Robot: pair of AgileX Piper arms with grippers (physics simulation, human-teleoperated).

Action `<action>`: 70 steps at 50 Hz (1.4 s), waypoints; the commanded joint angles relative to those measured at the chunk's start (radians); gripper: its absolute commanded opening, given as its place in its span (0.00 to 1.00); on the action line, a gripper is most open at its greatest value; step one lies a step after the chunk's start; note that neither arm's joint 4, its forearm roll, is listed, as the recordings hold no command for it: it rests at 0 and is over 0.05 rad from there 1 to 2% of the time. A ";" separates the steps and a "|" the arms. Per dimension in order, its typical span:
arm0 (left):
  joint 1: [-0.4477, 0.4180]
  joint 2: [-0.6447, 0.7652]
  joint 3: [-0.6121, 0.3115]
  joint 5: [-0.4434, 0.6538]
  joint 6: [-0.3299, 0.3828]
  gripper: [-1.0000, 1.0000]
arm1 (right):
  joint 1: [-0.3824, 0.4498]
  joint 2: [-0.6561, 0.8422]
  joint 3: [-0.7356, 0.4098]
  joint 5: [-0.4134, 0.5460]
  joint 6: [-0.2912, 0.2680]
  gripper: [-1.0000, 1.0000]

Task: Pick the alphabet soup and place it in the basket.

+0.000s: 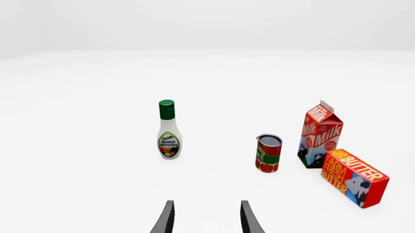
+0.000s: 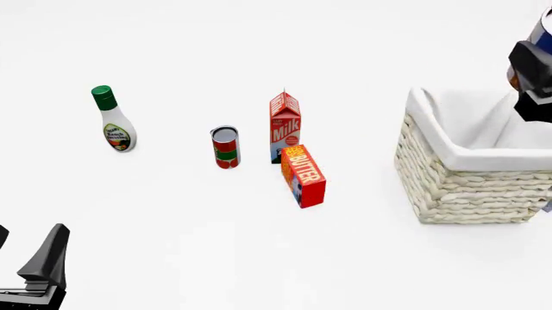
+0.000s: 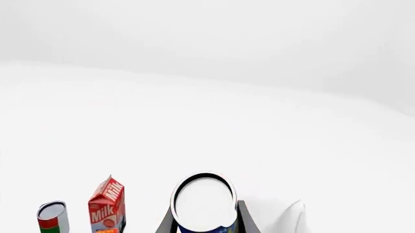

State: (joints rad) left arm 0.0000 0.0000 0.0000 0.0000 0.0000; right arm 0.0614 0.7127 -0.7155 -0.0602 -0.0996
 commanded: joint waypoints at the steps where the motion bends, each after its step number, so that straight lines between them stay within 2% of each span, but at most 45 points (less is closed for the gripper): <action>1: 0.000 0.000 0.000 0.000 0.000 1.00 | -0.079 -0.016 0.002 0.018 0.022 0.00; 12: 0.000 0.000 0.000 0.000 0.000 1.00 | -0.132 0.033 0.021 -0.010 0.027 0.00; 28: 0.000 0.000 0.000 0.000 0.000 1.00 | -0.144 0.119 0.017 -0.031 -0.015 0.00; 52: 0.000 0.000 0.000 0.000 0.000 1.00 | -0.160 0.149 -0.018 0.054 -0.098 0.00; 59: 0.000 0.000 0.000 0.000 0.000 1.00 | -0.165 0.152 -0.046 0.104 -0.104 0.00; 70: 0.000 0.000 0.000 0.000 0.000 1.00 | -0.168 0.189 -0.094 0.166 -0.081 0.00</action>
State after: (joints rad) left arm 0.0000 0.0000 0.0000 0.0000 0.0000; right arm -0.1018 0.8820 -0.7650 0.0573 -0.2055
